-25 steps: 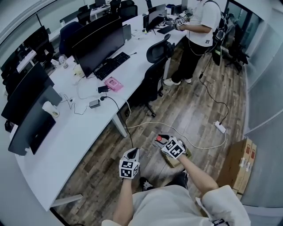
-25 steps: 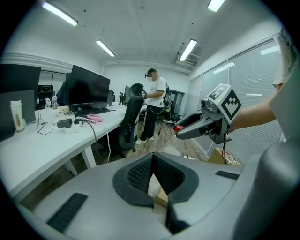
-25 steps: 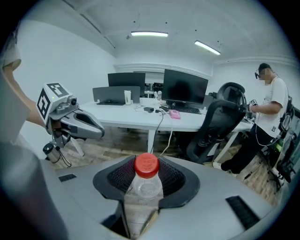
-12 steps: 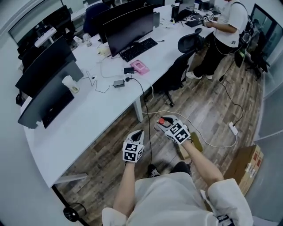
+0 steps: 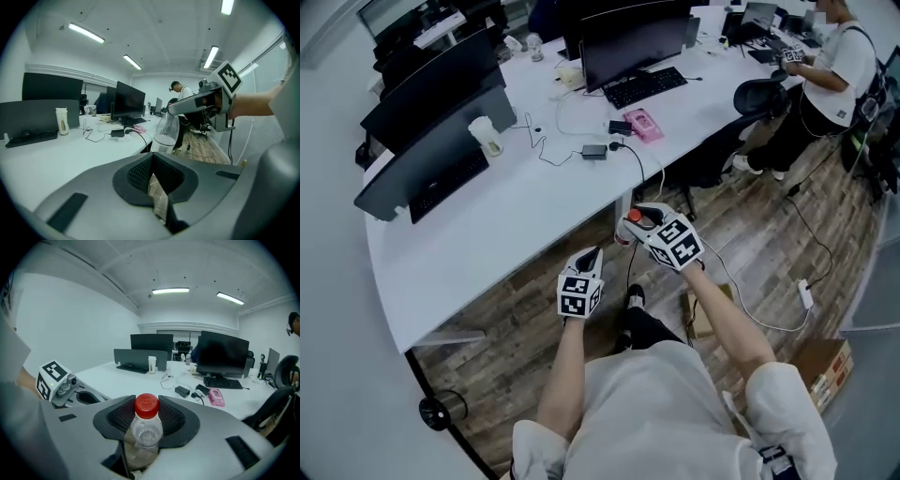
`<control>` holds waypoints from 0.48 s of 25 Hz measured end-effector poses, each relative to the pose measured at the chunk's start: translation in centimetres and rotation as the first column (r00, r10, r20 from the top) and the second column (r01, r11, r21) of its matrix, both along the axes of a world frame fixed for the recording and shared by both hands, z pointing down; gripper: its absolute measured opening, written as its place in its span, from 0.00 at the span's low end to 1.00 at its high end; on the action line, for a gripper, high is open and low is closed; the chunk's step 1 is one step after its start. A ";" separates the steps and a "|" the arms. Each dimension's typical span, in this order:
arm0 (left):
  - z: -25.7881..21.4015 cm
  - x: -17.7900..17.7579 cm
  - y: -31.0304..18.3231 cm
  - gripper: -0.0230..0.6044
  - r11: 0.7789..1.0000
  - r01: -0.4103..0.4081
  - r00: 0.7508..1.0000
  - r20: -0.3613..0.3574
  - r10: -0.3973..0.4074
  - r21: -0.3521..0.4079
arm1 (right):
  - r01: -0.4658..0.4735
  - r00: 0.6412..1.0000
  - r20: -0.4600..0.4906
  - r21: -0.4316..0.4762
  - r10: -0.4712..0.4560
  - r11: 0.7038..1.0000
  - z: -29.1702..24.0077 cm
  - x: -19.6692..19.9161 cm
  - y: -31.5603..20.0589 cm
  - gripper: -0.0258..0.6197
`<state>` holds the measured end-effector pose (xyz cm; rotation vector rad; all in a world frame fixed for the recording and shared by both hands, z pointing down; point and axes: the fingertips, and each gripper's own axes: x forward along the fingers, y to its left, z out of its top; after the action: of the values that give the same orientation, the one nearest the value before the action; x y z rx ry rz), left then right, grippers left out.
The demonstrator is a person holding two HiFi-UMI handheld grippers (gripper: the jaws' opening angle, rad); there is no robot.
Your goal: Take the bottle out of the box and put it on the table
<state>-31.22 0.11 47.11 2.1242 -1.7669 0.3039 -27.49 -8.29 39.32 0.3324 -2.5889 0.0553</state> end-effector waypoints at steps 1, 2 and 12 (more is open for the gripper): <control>-0.2 -0.9 -0.3 0.06 1.000 0.016 1.000 0.001 -0.016 0.004 | 0.022 1.000 -0.001 0.010 -0.022 1.000 -0.4 -1.2 -0.4 0.32; -0.4 -1.8 -0.7 0.06 1.000 0.030 1.000 0.003 -0.030 0.007 | 0.043 0.999 -0.005 0.020 -0.043 0.999 -0.6 -2.4 -0.7 0.32; -1.0 -10.5 -5.6 0.06 0.989 0.148 0.989 0.000 -0.148 0.000 | 0.192 0.981 -0.015 0.022 -0.191 0.981 -1.4 -13.8 -5.4 0.32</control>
<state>-41.69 -5.45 46.15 1.9792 -1.9117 0.2643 -41.24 -13.65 37.91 0.0901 -2.5973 -0.0449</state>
